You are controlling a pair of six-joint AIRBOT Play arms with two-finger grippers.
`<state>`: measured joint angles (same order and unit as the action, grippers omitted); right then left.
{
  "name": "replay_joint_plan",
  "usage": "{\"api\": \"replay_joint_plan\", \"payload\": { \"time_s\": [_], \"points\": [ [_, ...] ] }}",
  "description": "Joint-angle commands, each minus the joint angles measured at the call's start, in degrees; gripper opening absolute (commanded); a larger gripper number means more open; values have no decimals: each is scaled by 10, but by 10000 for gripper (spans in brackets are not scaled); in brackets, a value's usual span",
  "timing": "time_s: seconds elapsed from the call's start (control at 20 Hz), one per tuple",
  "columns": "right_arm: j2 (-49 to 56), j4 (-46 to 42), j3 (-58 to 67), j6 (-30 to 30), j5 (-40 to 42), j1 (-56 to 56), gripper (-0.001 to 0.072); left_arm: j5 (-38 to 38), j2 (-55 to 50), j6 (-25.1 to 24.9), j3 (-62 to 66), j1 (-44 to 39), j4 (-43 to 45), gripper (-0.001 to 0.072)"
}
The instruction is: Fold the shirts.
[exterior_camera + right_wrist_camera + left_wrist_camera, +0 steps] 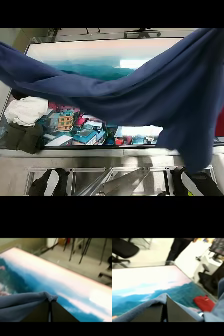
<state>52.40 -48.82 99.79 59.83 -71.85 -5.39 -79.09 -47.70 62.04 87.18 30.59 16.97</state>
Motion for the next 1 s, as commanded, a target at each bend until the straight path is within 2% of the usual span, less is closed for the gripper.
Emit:
{"api": "replay_joint_plan", "payload": {
  "time_s": [0.0,0.15,0.3,0.35,0.4,0.45,0.55,0.6,0.7,0.8,0.95],
  "points": [
    [68,21,-60,1,-31,16,19,47,-52,-16,-10,-95,106,19],
    [158,21,-155,-7,25,43,19,123,-183,-27,-42,-214,212,19],
    [272,22,-224,-15,120,78,26,158,-353,-27,-18,-273,287,17],
    [318,22,-230,-15,152,89,114,156,-418,-26,9,-279,301,18],
    [356,27,-230,-9,179,93,276,142,-462,-22,37,-279,304,20],
    [386,35,-223,3,192,92,339,101,-519,-6,92,-269,304,250],
    [407,38,-195,15,175,76,481,9,-584,47,194,-241,303,510],
    [403,35,-184,15,157,61,517,-34,-599,68,234,-225,304,668],
    [383,23,-170,15,98,21,516,-113,-605,119,276,-193,304,678],
    [370,5,-172,15,31,-17,501,-166,-587,147,249,-175,304,678],
    [368,-12,-216,20,-66,-76,501,-183,-494,147,67,-172,316,678]
  ]
}}
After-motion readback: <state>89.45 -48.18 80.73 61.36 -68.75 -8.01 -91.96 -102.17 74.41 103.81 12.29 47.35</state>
